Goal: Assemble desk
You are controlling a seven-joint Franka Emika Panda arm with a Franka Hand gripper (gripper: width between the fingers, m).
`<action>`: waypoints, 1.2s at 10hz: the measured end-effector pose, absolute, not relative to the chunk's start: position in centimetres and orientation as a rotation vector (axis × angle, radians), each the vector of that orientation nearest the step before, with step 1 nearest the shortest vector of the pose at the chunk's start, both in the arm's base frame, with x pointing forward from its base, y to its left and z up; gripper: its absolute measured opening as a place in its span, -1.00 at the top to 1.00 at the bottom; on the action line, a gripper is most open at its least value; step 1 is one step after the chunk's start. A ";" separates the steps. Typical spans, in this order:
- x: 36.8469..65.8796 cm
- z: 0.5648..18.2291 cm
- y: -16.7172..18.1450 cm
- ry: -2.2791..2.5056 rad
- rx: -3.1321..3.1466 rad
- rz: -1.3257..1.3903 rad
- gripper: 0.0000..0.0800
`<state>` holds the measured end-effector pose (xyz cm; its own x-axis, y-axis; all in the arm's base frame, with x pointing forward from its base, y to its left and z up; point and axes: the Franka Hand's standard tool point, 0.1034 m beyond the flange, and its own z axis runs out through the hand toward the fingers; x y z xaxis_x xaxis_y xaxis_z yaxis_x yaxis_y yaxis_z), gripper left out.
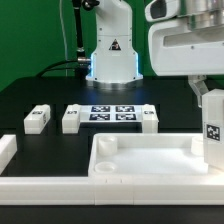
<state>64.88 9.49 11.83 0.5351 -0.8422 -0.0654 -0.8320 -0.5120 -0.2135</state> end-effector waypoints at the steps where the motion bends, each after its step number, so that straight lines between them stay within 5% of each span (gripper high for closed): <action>1: 64.6 11.8 9.6 1.594 -2.404 -0.047 0.24; 6: 64.3 11.7 9.7 1.718 -2.282 0.006 0.24; 8: 64.6 12.2 9.8 1.169 -2.690 0.076 -0.50; 12: 64.9 12.2 9.8 0.623 -2.887 0.029 -0.62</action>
Offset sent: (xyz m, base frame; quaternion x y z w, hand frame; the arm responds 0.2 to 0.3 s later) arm 0.0000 0.0000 0.0000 0.0000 0.0000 0.1296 0.9916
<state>64.87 9.77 12.18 0.9115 -0.4070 -0.0588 -0.4108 -0.8940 -0.1789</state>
